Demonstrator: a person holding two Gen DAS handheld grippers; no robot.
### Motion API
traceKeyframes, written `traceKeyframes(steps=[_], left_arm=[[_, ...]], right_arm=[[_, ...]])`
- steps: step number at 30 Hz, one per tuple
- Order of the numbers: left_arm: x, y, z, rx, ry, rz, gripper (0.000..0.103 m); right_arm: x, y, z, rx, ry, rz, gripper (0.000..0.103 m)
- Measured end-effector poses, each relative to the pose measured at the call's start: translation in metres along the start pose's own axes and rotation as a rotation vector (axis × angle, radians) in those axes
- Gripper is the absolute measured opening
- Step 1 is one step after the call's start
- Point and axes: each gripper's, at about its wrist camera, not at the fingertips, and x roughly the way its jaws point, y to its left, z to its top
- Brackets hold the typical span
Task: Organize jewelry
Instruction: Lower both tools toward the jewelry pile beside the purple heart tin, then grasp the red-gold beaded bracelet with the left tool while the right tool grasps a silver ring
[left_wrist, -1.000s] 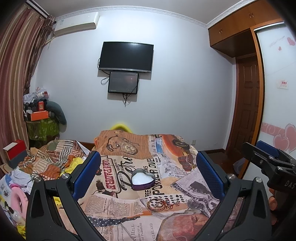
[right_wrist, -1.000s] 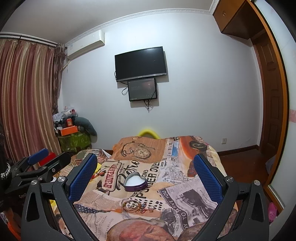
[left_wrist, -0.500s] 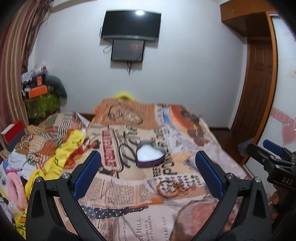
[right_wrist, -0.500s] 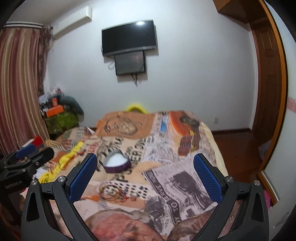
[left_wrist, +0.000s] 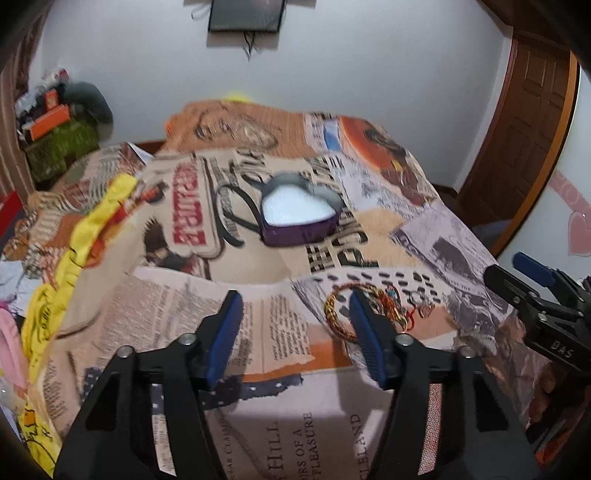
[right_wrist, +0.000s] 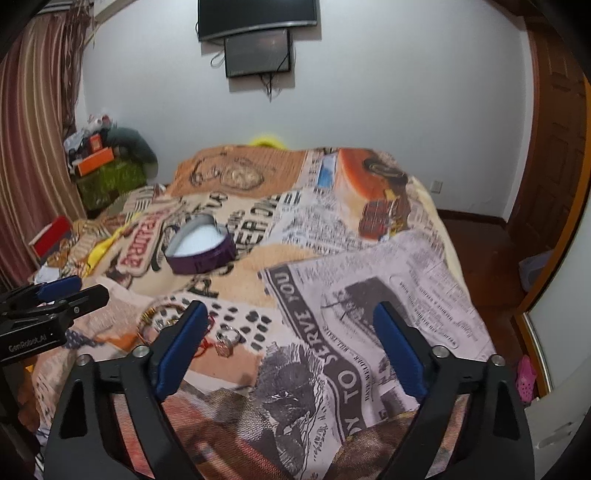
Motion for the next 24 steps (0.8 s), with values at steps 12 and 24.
traceKeyframes(steps=[12,24], left_arm=[[0.029,-0.008,-0.004,0.003,0.074,-0.055,0.031],[0.038,-0.006,-0.008,-0.022,0.094,-0.09,0.017]], right_arm=[[0.025,0.004,-0.004,-0.02,0.108,0.166,0.059],[0.043,0.022,-0.009,-0.05,0.211,0.271,0.03]])
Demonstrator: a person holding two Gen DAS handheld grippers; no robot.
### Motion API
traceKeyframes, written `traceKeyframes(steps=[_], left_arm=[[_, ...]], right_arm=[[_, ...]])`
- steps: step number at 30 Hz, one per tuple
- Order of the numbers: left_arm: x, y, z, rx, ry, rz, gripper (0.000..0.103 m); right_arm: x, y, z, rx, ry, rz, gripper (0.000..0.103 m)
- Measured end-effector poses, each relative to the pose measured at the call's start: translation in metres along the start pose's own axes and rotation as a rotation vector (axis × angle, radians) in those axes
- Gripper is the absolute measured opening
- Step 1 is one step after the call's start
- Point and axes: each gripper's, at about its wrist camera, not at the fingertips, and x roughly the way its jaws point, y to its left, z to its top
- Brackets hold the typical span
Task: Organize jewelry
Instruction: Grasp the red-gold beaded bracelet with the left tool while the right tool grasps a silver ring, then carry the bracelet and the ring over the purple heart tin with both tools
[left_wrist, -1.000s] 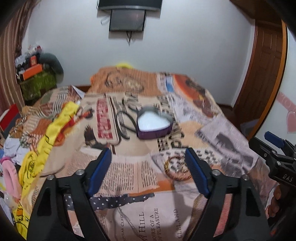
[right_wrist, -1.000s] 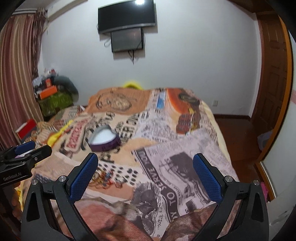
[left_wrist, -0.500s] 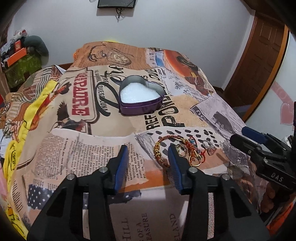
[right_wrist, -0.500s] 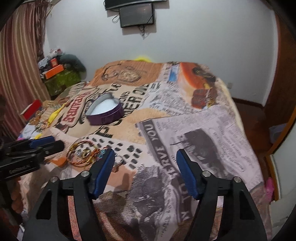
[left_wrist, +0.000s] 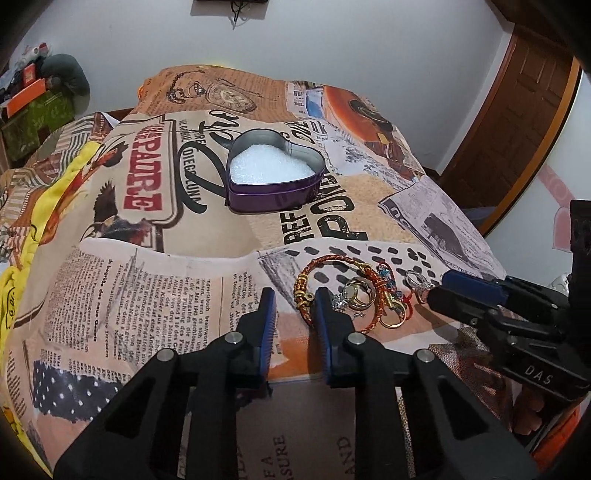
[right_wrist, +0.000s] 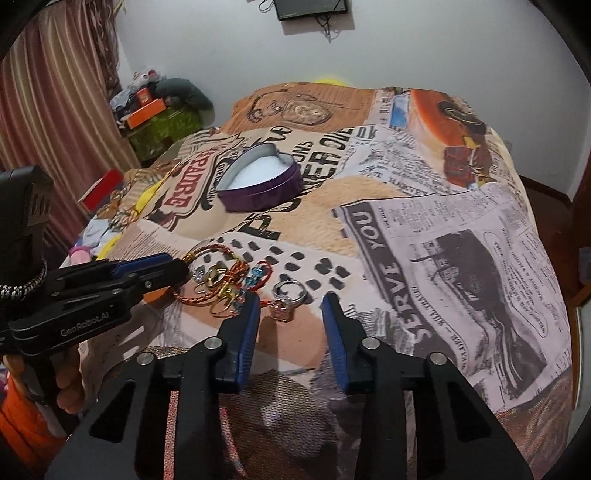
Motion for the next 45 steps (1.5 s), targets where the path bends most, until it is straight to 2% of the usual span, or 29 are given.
traceKeyframes(steps=[4,8,15,26,37,45], left_arm=[[0.002,0.0,0.0,0.003,-0.006,0.002,0.009],[0.001,0.0,0.001,0.006,-0.018,0.007,0.007],[-0.011,-0.003,0.002,0.016,-0.055,0.017,0.003],[-0.046,-0.007,0.015,0.018,-0.15,0.014,0.003],[-0.074,0.001,0.043,0.024,-0.254,0.031,0.003],[-0.07,0.014,0.065,0.018,-0.285,0.036,0.003]], right_arm=[[0.007,0.005,0.0,-0.015,0.028,-0.002,0.02],[0.01,0.003,0.0,-0.014,0.036,-0.007,0.012],[0.002,0.002,0.002,0.009,0.019,-0.022,0.012],[-0.026,0.009,0.018,0.006,-0.063,-0.049,0.012],[-0.042,0.024,0.046,-0.029,-0.153,-0.049,0.012],[-0.033,0.028,0.068,-0.055,-0.183,-0.039,0.012]])
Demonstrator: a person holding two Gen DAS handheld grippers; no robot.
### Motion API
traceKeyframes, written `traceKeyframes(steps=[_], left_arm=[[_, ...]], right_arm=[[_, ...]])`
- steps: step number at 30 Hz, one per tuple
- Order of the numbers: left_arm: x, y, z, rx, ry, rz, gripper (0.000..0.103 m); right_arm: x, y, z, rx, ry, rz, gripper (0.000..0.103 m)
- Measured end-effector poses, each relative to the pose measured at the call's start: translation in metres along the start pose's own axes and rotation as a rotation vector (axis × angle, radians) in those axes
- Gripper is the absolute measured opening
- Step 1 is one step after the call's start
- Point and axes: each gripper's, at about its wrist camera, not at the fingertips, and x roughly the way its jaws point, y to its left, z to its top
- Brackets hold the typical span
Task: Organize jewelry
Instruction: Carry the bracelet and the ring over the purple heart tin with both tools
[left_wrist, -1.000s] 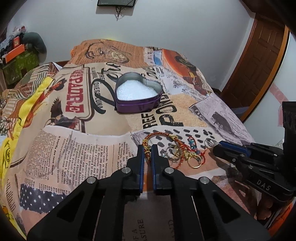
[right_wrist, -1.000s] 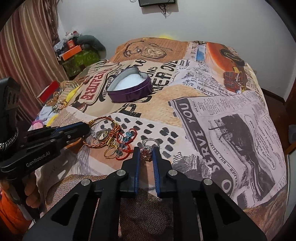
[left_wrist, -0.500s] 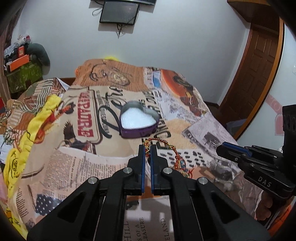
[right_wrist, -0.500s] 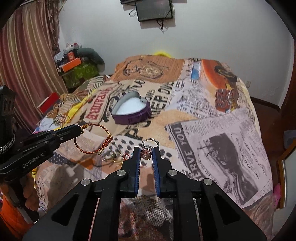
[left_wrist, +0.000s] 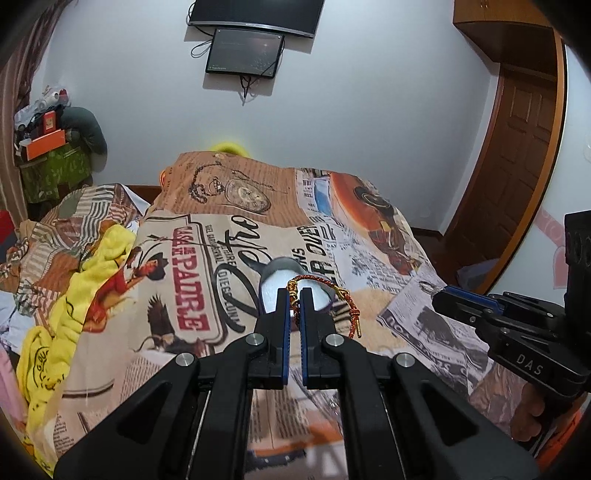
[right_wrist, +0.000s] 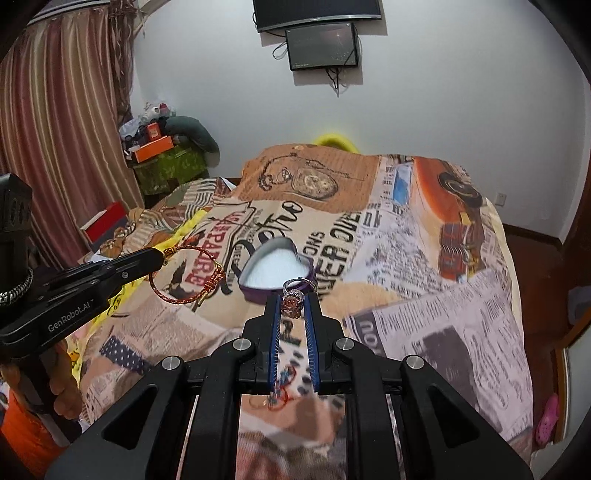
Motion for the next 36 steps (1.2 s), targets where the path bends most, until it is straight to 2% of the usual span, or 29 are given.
traceKeyframes(steps=[18,26,32,34,36], left_arm=[[0.073,0.022,0.019,0.01,0.068,0.018,0.003],[0.089,0.022,0.015,0.032,0.101,0.021,0.003],[0.093,0.02,0.012,0.036,0.111,0.014,0.003],[0.092,0.02,0.011,0.036,0.113,0.012,0.003],[0.091,0.019,0.01,0.035,0.113,0.011,0.003]], right_arm=[[0.058,0.002,0.032,-0.061,0.027,0.048,0.012],[0.066,-0.02,0.026,-0.036,0.061,0.024,0.012],[0.065,-0.032,0.014,-0.021,0.118,0.048,0.012],[0.066,-0.029,0.007,-0.03,0.155,0.061,0.016],[0.07,-0.026,0.001,-0.038,0.184,0.075,0.028]])
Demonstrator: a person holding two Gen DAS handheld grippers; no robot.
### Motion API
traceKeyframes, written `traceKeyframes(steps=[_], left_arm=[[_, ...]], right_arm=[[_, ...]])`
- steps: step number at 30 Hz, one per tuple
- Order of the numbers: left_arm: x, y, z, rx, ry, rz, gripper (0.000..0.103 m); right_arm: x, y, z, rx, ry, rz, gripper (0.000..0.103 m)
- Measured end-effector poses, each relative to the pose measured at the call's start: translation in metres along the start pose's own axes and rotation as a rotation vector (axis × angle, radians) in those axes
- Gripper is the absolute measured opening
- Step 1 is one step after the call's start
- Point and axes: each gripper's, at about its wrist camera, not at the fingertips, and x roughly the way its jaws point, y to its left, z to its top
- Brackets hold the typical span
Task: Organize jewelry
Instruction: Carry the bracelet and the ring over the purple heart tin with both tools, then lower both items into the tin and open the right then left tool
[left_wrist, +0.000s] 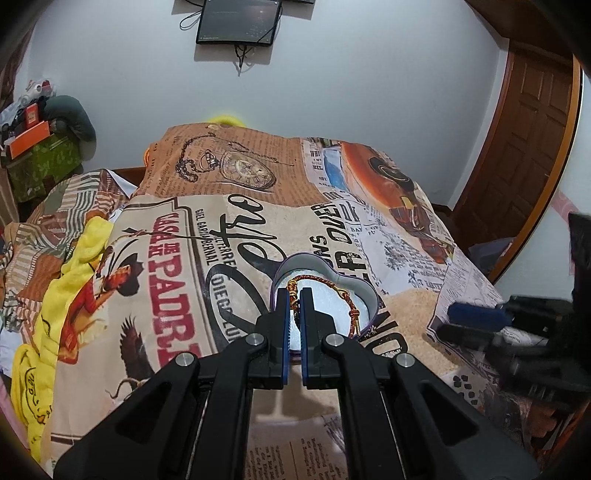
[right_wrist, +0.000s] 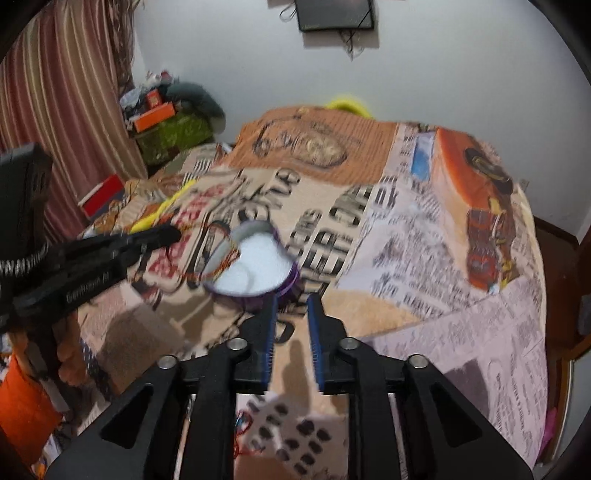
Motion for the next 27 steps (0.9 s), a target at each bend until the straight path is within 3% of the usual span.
traceKeyframes(steps=[2,8,10,14,27], left_arm=[[-0.002,0.0,-0.001,0.002,-0.001,0.001,0.003],[-0.007,-0.001,-0.002,0.018,-0.004,0.012,0.003],[-0.008,0.0,-0.002,0.016,-0.006,0.01,0.003],[-0.008,-0.001,-0.002,0.012,-0.004,0.01,0.003],[-0.001,-0.004,0.006,0.032,-0.004,0.012,0.003]], right_arm=[[0.005,0.004,-0.005,-0.008,0.023,0.023,0.038],[0.023,0.014,-0.012,-0.054,0.09,0.013,0.038],[0.028,0.013,-0.013,-0.055,0.111,0.016,0.035],[0.038,0.013,-0.016,-0.055,0.158,0.026,0.016],[0.021,0.014,0.006,-0.045,0.068,0.022,0.011]])
